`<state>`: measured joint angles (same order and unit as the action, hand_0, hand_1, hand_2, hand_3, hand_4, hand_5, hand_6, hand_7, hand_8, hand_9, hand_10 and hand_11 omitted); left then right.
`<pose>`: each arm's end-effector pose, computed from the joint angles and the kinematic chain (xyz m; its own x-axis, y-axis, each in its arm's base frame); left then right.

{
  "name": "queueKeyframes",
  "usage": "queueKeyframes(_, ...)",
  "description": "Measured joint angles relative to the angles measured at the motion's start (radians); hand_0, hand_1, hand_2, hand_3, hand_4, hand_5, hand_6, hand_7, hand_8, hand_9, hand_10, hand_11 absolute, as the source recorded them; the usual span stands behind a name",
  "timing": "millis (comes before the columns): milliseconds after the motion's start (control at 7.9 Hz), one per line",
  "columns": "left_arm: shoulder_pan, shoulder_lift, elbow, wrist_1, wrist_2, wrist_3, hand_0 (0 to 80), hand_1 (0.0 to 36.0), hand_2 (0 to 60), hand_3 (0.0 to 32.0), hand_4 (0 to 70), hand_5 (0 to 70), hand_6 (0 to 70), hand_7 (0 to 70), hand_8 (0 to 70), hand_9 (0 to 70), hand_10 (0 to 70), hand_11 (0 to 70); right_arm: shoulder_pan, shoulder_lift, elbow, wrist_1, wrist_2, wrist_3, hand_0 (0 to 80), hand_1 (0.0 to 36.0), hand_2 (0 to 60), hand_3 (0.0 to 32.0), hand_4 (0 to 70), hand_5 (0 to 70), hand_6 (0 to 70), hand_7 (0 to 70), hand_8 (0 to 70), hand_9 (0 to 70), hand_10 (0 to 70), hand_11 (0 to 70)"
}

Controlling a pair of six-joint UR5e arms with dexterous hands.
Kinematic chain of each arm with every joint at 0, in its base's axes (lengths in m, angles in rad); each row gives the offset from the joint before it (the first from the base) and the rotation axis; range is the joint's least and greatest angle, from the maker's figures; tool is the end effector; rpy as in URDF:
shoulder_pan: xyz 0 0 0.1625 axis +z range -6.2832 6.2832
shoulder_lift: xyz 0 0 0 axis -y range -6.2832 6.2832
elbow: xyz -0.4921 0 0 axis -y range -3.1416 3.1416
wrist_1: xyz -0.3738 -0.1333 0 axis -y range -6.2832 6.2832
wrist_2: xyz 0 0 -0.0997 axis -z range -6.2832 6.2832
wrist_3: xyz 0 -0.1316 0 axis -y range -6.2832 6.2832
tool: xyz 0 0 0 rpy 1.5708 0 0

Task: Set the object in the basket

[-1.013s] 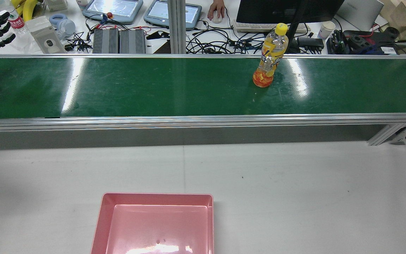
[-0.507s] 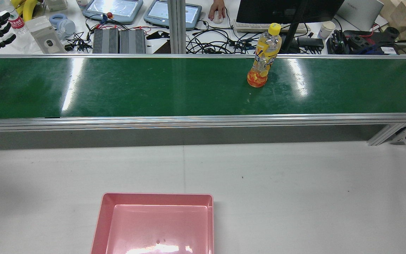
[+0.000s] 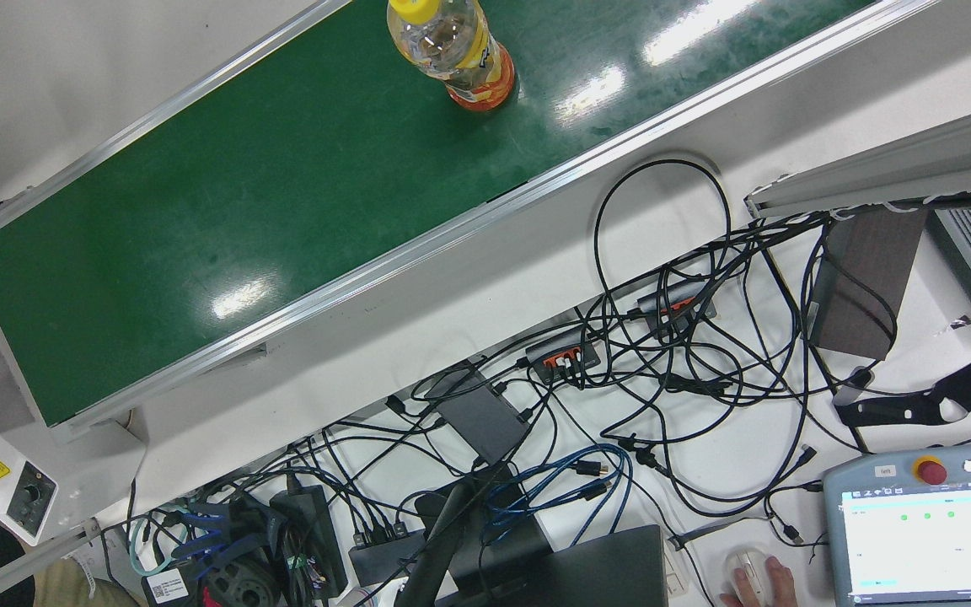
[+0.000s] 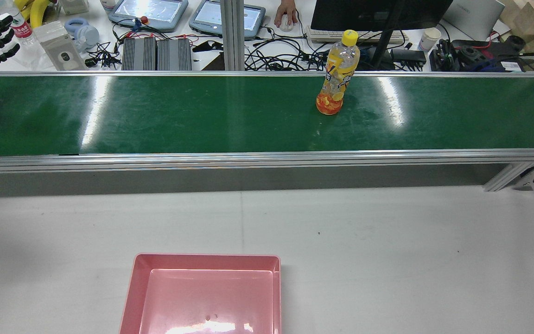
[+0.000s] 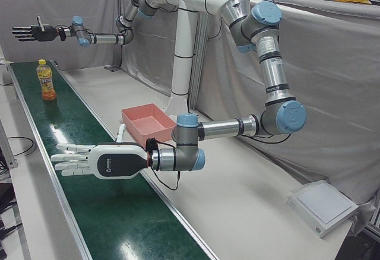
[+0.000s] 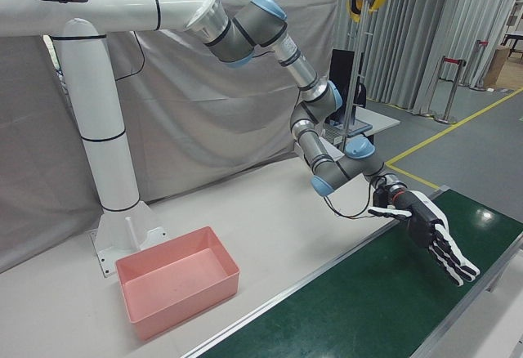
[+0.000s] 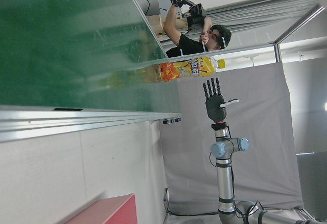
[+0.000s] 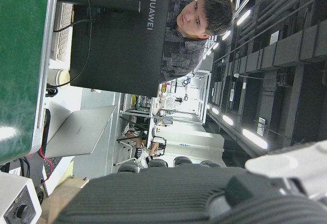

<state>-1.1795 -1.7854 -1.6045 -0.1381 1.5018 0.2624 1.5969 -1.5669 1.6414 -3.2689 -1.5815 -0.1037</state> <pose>0.1073 -0.6333 0.5943 -0.9515 -0.2201 -0.2152 0.1067 0.4198 -0.9013 0.1449 -0.4972 0.7333 -0.9947 -0.0099 0.1028 -0.1021 -0.0541 -0.9933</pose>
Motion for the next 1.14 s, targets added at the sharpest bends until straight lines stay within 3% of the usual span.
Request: queueKeyframes(1140,0.001,-0.002,0.000,0.000,0.000,0.001,54.6,1.1,0.0,1.4,9.9,8.1,0.0,0.0,0.6,0.9,3.1,5.8,0.000,0.000,0.000,0.000,0.000,-0.001,0.0,0.0,0.0,0.0,0.0,0.0,0.0,0.0,0.0,0.0,0.0,0.0)
